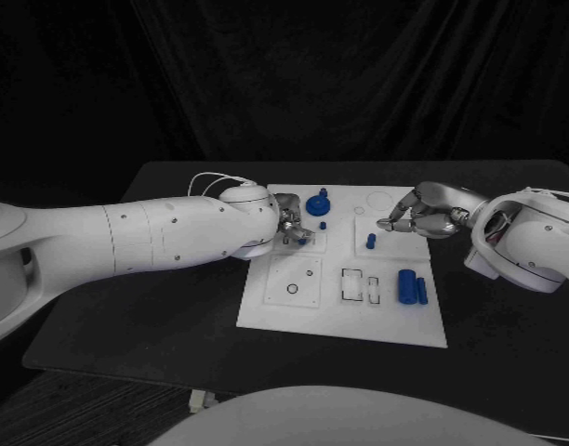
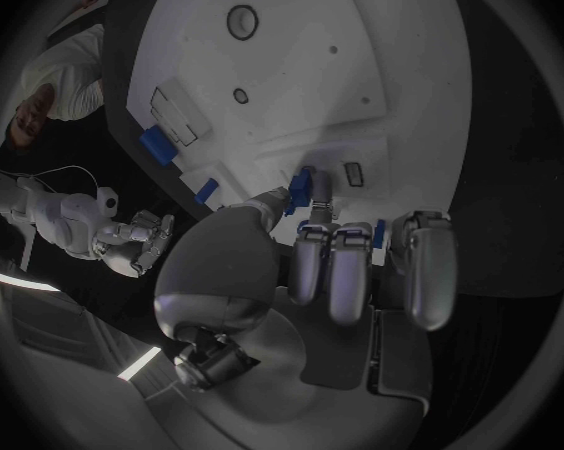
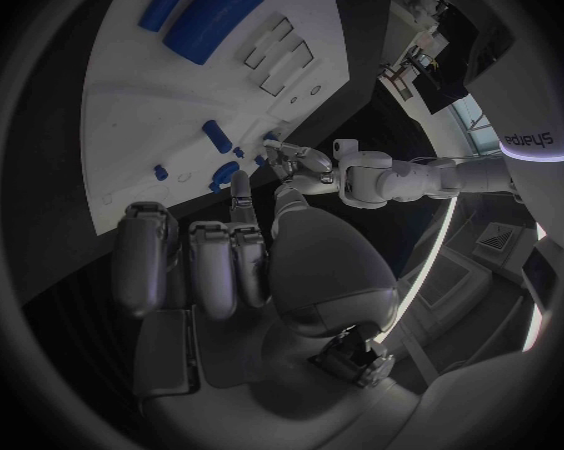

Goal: Assemble the parts on the task board

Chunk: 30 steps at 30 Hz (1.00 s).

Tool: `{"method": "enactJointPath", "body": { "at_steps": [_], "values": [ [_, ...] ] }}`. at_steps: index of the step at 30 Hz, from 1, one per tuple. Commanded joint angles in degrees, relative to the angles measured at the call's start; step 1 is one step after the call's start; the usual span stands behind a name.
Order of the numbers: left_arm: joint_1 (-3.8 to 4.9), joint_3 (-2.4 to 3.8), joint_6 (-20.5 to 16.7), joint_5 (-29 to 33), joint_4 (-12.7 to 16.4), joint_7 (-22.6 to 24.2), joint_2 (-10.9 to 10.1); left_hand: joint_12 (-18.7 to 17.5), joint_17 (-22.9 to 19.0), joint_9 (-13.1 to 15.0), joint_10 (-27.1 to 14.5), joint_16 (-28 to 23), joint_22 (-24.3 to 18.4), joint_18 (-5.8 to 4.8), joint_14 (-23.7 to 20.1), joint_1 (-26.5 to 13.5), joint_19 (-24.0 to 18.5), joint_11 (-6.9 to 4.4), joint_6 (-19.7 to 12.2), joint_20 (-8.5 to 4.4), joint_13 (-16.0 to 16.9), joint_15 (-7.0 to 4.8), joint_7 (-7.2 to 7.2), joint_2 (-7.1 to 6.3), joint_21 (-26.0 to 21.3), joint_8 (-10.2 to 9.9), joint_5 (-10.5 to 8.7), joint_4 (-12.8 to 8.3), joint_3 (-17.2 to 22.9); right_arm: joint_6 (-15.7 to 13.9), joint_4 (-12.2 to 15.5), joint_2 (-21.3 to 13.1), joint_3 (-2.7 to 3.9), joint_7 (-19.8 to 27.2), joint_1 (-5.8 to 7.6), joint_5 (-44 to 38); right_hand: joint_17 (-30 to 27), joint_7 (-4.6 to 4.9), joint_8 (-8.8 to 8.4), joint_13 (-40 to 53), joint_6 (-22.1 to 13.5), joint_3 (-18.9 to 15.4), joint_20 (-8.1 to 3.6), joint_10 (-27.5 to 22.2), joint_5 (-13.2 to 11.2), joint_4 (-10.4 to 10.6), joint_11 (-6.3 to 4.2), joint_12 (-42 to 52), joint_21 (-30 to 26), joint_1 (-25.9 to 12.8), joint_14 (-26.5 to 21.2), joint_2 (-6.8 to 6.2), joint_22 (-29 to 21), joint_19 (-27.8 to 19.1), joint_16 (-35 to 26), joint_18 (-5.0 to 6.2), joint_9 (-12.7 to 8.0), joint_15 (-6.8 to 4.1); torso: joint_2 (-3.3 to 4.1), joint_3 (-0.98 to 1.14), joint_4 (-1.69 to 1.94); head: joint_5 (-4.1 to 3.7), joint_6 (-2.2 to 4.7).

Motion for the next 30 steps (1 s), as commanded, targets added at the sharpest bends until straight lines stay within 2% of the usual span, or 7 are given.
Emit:
{"method": "enactJointPath", "body": {
  "at_steps": [1,8,10,11,14,19,30],
  "values": [
    [-0.47,-0.23,1.0,0.8,0.2,0.7,0.0,-0.4,15.1,-4.9,3.7,0.2,12.0,1.09,6.0,0.4,0.4,0.16,0.2,0.22,13.1,0.23,-0.07,0.06,-0.3,0.4,0.36,-0.1,-0.5,0.6,0.0,0.0,0.04,-1.0,-0.15,-0.1,9.0,0.00,0.28,7.8,0.3,0.0,0.24,2.4,0.1,-0.2,-0.33,-0.3,-0.3,0.5,4.4,0.11,11.1,0.1,-0.3,0.75,0.0,-0.48,0.06,-0.01,-0.01,0.06,0.00],
    [-0.47,-0.23,1.1,0.8,0.3,0.6,-0.1,-0.3,15.1,0.0,3.8,0.2,12.0,1.07,6.0,1.0,0.6,-0.41,-0.8,-0.18,13.1,-0.21,-0.79,0.55,-0.2,5.5,0.43,0.8,-2.6,0.8,0.0,0.0,0.04,-1.1,-0.18,-0.1,9.0,0.00,0.28,7.8,0.3,0.0,0.24,2.4,0.1,-0.2,-0.33,-0.3,-0.3,0.5,4.4,0.11,11.1,0.1,-0.3,0.75,0.0,-0.48,0.01,0.01,-0.01,0.04,0.00],
    [-0.47,-0.23,1.0,0.8,0.4,0.7,-0.1,-0.3,15.1,3.6,3.7,0.2,12.1,1.06,6.0,1.4,0.6,-0.77,-1.7,-0.44,13.1,-0.53,-1.23,0.76,-0.2,8.9,0.57,1.2,-3.6,0.8,-0.1,0.0,0.04,-1.1,-0.19,-0.1,9.0,0.00,0.28,7.8,0.3,0.0,0.24,2.4,0.1,-0.2,-0.33,-0.3,-0.3,0.5,4.4,0.11,11.1,0.1,-0.3,0.75,0.0,-0.48,0.01,0.02,0.00,0.04,0.00],
    [-0.47,-0.23,1.0,0.8,0.4,0.7,-0.2,-0.3,15.1,4.4,3.7,0.2,12.0,1.07,6.0,1.4,0.6,-0.84,-2.1,-0.52,13.1,-0.59,-1.31,0.81,-0.3,9.7,0.66,1.4,-3.8,0.8,-0.1,0.0,0.04,-1.1,-0.19,-0.1,9.0,0.00,0.28,7.8,0.3,0.0,0.24,2.4,0.1,-0.2,-0.33,-0.3,-0.3,0.5,4.4,0.11,11.1,0.1,-0.3,0.75,0.0,-0.48,0.00,0.02,0.00,0.05,0.00],
    [-0.47,-0.23,1.1,0.8,0.4,0.7,-0.1,-0.2,15.1,5.9,3.7,0.2,12.1,1.06,6.0,1.8,0.6,-0.94,-2.9,-0.62,13.1,-0.67,-1.40,0.98,-0.3,10.8,1.19,1.5,-4.1,0.9,-0.1,0.0,0.04,-1.1,-0.19,-0.1,9.0,0.00,0.28,7.8,0.3,0.0,0.24,2.4,0.1,-0.2,-0.33,-0.3,-0.3,0.5,4.4,0.11,11.1,0.1,-0.3,0.75,0.0,-0.48,0.00,0.03,0.01,0.07,0.00],
    [-0.47,-0.23,1.4,0.8,0.2,0.6,-0.1,-0.3,15.1,7.6,3.7,0.2,12.1,1.06,6.0,3.0,0.6,-1.11,-4.0,-0.77,13.0,-0.81,-1.59,1.07,-0.3,12.0,4.62,1.2,-3.8,1.0,-0.1,-0.1,0.04,-1.2,-0.20,-0.1,9.0,0.00,0.28,7.8,0.3,0.0,0.24,2.4,0.1,-0.2,-0.33,-0.3,-0.3,0.5,4.4,0.11,11.1,0.1,-0.3,0.75,0.0,-0.48,0.04,0.02,0.01,0.04,0.00],
    [-0.47,-0.23,1.2,0.8,-0.1,0.6,-0.2,-0.3,15.1,8.3,3.7,0.2,12.0,1.09,6.0,4.0,0.5,-1.20,-4.4,-0.84,13.0,-0.89,-1.71,1.22,-0.4,12.4,5.50,0.8,-3.3,1.2,0.0,-0.1,0.04,-1.2,-0.23,-0.1,8.9,0.01,0.24,7.7,0.3,0.0,0.22,2.4,0.1,-0.1,-0.32,-0.4,-0.4,0.6,4.4,0.15,11.0,0.0,-0.4,0.77,0.0,-0.48,0.01,0.02,0.00,0.11,0.00]
  ]
}}
